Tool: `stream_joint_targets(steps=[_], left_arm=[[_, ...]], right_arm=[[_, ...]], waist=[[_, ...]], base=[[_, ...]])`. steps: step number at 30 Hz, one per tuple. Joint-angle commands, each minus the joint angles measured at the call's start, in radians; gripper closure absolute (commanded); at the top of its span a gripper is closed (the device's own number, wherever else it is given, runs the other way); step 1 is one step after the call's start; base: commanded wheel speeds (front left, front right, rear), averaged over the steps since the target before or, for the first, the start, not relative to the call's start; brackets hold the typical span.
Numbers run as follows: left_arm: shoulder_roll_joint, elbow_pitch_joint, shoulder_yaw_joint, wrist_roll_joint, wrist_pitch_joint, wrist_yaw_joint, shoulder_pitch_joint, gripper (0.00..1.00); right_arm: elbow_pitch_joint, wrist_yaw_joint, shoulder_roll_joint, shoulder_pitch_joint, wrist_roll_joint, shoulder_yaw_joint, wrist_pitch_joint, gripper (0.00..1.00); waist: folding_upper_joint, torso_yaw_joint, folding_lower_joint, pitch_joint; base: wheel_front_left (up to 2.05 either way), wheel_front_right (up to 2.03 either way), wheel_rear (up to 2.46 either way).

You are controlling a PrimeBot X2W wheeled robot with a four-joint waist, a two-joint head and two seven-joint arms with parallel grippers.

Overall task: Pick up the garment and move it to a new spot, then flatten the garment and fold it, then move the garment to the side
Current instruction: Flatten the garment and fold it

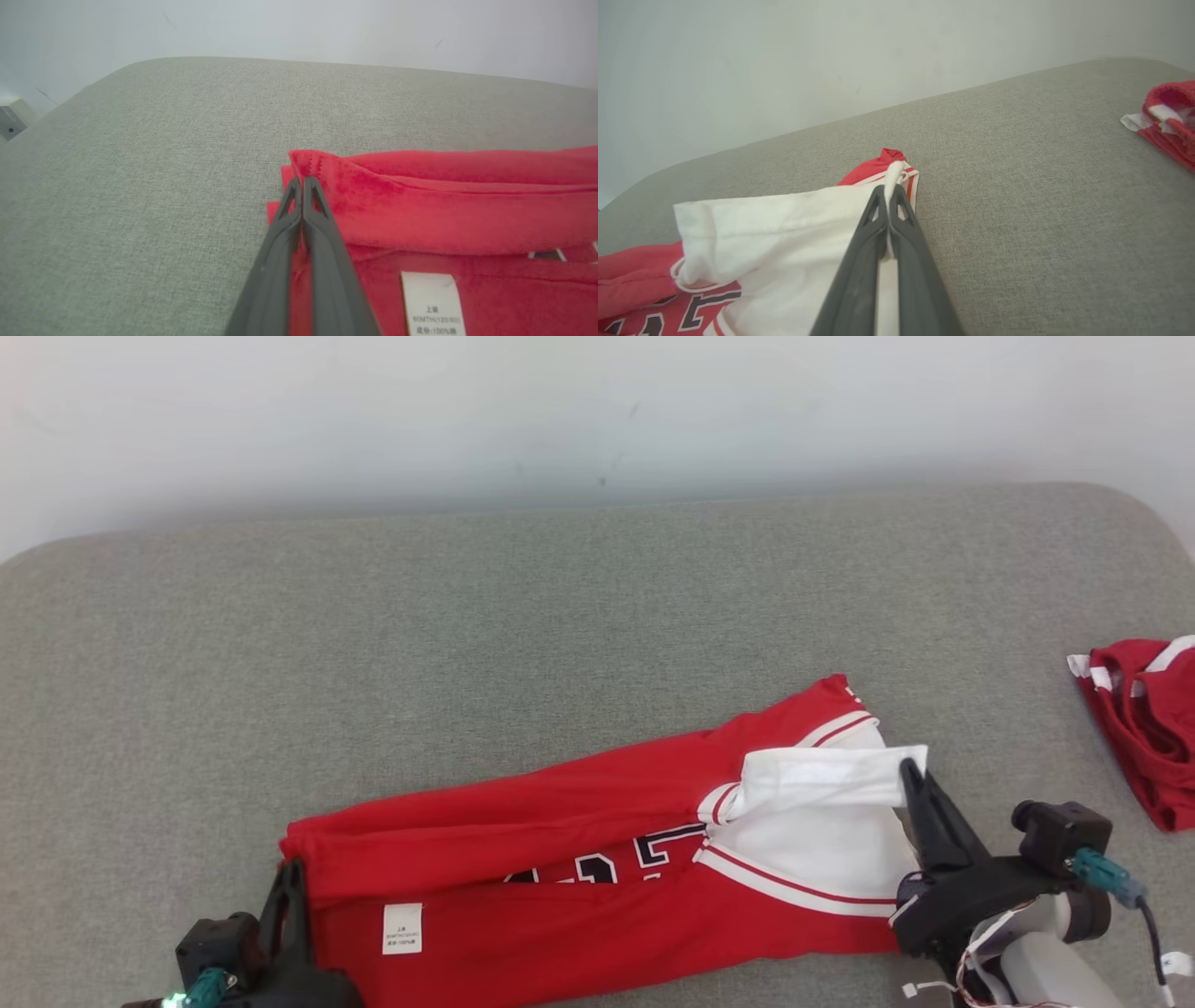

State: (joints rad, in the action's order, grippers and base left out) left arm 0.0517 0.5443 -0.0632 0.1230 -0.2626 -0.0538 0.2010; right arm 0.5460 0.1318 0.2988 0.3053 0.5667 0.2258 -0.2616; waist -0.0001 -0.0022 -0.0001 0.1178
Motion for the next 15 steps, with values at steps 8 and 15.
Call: stream_joint_targets(steps=[8,15], left_arm=[[-0.001,-0.144,-0.024,-0.03,-0.003,0.08,-0.099,0.0],[-0.001,-0.206,-0.024,-0.076,-0.003,0.111,-0.179,0.0]], right_arm=[[-0.014,-0.003,-0.03,0.003,-0.046,-0.066,-0.002,0.0],[-0.021,-0.003,-0.052,-0.035,-0.102,-0.123,-0.002,0.0]], waist=[[0.0001,-0.014,0.0001,-0.013],[0.0001,-0.008,0.0001,-0.057]], base=[[0.0,0.0,0.0],[0.0,0.0,0.0]])
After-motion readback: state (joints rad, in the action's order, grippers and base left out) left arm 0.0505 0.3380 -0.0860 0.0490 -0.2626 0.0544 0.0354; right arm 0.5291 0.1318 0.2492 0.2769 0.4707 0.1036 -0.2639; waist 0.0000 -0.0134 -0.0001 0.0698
